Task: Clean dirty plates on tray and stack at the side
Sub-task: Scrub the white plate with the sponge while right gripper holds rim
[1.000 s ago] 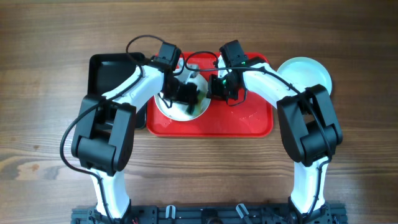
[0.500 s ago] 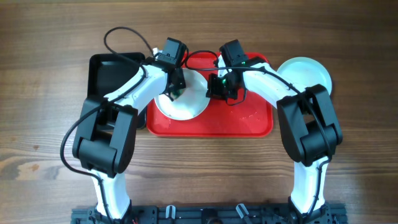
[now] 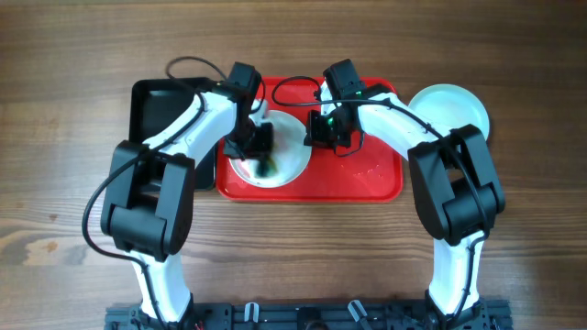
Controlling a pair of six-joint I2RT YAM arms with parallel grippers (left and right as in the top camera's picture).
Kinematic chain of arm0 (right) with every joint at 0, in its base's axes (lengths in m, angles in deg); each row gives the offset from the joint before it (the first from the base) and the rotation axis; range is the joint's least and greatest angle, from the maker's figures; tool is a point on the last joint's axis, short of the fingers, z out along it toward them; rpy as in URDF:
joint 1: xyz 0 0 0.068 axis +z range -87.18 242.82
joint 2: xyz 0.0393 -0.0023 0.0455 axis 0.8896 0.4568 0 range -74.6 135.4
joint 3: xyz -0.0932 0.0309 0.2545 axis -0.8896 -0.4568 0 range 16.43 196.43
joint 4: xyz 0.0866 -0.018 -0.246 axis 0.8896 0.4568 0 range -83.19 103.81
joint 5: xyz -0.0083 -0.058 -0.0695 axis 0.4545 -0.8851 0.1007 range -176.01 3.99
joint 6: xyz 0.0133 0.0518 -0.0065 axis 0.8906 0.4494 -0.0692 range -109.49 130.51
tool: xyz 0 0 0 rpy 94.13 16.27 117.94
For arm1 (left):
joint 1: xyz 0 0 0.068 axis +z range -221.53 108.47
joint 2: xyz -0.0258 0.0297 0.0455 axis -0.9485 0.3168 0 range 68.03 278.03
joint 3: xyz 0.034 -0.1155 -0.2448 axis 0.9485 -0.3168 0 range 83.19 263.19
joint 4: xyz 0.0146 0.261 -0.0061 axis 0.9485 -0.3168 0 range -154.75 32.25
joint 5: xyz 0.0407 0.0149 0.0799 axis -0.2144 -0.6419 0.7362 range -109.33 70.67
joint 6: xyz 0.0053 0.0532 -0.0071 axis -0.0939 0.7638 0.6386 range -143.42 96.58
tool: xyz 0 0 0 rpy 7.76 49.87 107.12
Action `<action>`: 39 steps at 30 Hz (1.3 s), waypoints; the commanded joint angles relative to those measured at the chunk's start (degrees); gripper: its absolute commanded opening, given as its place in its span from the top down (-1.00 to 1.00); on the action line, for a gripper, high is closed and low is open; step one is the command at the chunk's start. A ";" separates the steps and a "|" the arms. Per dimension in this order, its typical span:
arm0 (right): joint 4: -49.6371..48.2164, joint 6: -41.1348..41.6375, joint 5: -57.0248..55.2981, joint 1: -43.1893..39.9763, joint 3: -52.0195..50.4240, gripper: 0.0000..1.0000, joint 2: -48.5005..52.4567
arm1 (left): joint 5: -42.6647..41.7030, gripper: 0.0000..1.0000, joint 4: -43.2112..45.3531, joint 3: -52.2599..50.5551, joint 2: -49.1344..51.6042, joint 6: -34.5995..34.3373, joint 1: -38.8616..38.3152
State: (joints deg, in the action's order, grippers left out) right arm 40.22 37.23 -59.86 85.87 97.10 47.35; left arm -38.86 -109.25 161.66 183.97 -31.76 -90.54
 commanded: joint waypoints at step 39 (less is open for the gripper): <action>-0.26 1.29 -2.32 -0.55 -0.55 0.91 2.73 | -4.02 0.92 0.68 -1.66 2.05 -0.81 -1.90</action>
State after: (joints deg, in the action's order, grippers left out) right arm 40.07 37.19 -59.62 85.93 97.10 47.44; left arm -18.23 -107.09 162.23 183.62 -44.37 -91.63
